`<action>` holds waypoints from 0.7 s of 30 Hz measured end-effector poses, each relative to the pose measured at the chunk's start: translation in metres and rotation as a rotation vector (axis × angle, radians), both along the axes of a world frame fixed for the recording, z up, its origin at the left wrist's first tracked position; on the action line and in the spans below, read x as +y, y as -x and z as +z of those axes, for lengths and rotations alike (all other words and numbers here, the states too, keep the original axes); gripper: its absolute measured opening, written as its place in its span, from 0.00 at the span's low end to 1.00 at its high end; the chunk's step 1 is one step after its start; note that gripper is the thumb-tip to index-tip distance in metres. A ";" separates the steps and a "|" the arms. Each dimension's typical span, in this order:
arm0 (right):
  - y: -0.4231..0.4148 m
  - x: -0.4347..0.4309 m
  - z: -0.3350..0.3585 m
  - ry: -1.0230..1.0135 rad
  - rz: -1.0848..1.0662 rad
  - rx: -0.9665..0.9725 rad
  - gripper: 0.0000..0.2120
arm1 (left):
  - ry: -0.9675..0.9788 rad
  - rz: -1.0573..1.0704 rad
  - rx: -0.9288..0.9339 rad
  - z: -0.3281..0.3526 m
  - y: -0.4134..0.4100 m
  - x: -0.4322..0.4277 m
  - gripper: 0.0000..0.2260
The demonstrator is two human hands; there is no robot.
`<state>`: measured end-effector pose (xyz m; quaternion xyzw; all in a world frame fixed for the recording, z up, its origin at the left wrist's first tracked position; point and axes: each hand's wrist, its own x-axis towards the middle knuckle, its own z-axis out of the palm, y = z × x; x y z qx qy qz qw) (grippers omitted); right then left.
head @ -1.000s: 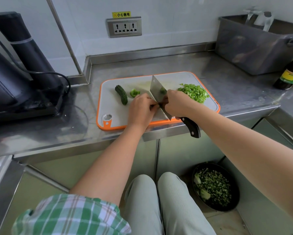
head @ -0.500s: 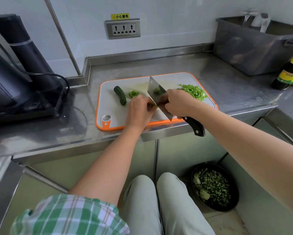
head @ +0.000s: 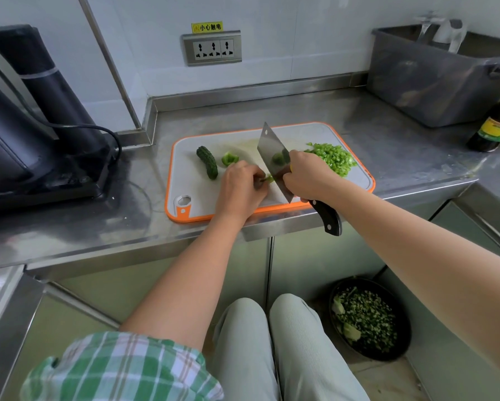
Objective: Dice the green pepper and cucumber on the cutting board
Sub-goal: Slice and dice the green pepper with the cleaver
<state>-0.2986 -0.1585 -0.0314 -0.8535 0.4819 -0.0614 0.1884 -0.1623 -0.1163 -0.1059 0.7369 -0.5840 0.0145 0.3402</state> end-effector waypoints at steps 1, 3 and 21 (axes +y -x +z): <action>0.001 0.001 0.002 -0.016 0.000 -0.010 0.05 | 0.008 0.009 0.005 0.000 0.000 0.000 0.06; 0.001 0.003 0.008 -0.035 0.007 -0.005 0.05 | 0.022 0.017 0.008 0.000 0.001 0.001 0.05; 0.001 -0.004 0.003 -0.056 -0.026 -0.026 0.04 | 0.010 0.039 -0.011 0.000 0.001 0.002 0.06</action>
